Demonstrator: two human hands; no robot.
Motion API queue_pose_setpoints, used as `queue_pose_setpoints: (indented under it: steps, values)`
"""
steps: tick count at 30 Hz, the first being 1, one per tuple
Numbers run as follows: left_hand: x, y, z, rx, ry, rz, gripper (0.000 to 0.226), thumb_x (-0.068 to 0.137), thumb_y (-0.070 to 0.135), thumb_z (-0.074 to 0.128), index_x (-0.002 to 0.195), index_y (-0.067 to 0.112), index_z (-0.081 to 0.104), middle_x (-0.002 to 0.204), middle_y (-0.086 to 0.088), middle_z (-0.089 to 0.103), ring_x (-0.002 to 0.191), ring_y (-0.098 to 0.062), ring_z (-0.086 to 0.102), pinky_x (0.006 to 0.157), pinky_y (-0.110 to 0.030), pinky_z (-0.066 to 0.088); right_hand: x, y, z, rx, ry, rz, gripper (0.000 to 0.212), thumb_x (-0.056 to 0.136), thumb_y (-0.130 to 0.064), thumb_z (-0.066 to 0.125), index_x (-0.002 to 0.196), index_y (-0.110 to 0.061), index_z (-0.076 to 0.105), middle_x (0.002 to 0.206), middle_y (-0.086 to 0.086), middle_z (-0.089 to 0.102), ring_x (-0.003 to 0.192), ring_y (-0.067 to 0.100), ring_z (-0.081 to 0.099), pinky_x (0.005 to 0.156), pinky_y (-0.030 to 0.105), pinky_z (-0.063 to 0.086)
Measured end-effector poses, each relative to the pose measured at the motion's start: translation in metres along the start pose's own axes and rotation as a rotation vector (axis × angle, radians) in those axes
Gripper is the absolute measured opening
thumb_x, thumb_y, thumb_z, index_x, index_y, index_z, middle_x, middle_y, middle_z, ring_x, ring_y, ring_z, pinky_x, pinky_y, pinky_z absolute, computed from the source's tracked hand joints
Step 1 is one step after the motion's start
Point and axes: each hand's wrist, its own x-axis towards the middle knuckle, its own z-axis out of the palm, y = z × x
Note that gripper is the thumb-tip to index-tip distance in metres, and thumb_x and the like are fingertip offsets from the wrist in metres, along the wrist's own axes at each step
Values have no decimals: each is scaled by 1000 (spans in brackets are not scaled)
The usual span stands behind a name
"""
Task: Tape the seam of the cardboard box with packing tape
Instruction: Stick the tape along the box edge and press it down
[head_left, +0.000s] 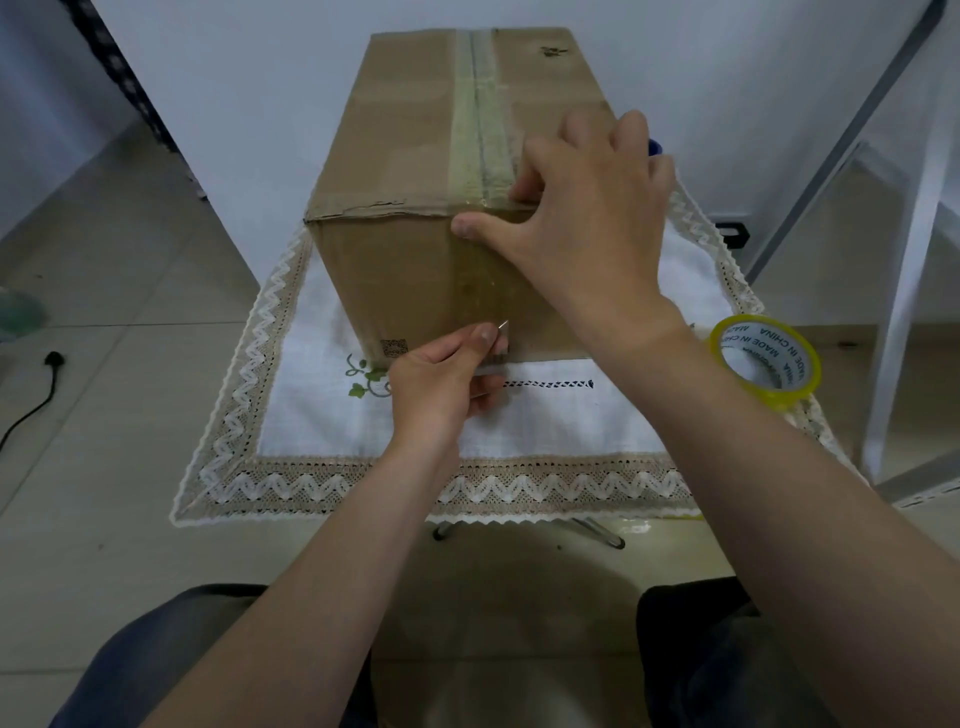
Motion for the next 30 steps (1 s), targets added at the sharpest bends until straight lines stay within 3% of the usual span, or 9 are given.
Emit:
queue_pose_setpoints:
  steps: [9, 18, 25, 27, 30]
  values:
    - [0, -1, -1, -40, -14, -21, 10, 93, 21, 75, 101, 18, 81, 84, 2, 80, 56, -11, 62, 58, -26, 59, -32, 24, 37, 4, 152, -197, 74, 73, -77, 68, 121, -24, 56, 130, -5, 60, 122, 30, 47, 106, 47, 32]
    - [-5, -1, 4, -225, 9, -154, 15, 93, 19, 75, 109, 18, 78, 88, 4, 81, 53, -5, 61, 60, -25, 59, -37, 28, 53, 5, 287, -219, 80, 78, -80, 66, 126, -17, 55, 137, 4, 61, 126, 31, 44, 111, 56, 36]
    - [-5, -2, 5, -210, 39, -153, 17, 92, 20, 78, 108, 16, 77, 85, 3, 81, 45, -2, 47, 56, -21, 57, -38, 32, 57, -19, 286, -234, 82, 80, -81, 63, 129, -16, 53, 139, 5, 60, 130, 35, 49, 122, 57, 25]
    - [-4, -1, 3, -189, 28, -188, 23, 90, 23, 79, 111, 13, 75, 84, 5, 81, 45, -2, 46, 54, -20, 55, -38, 31, 56, -11, 279, -220, 83, 80, -82, 63, 128, -14, 58, 139, 5, 60, 129, 35, 49, 122, 57, 24]
    - [-2, 0, 0, -177, 39, -215, 50, 88, 24, 82, 129, 7, 61, 86, 4, 82, 44, -2, 47, 51, -21, 54, -38, 30, 55, -15, 275, -208, 85, 80, -82, 63, 128, -12, 60, 139, 6, 60, 130, 35, 49, 123, 56, 23]
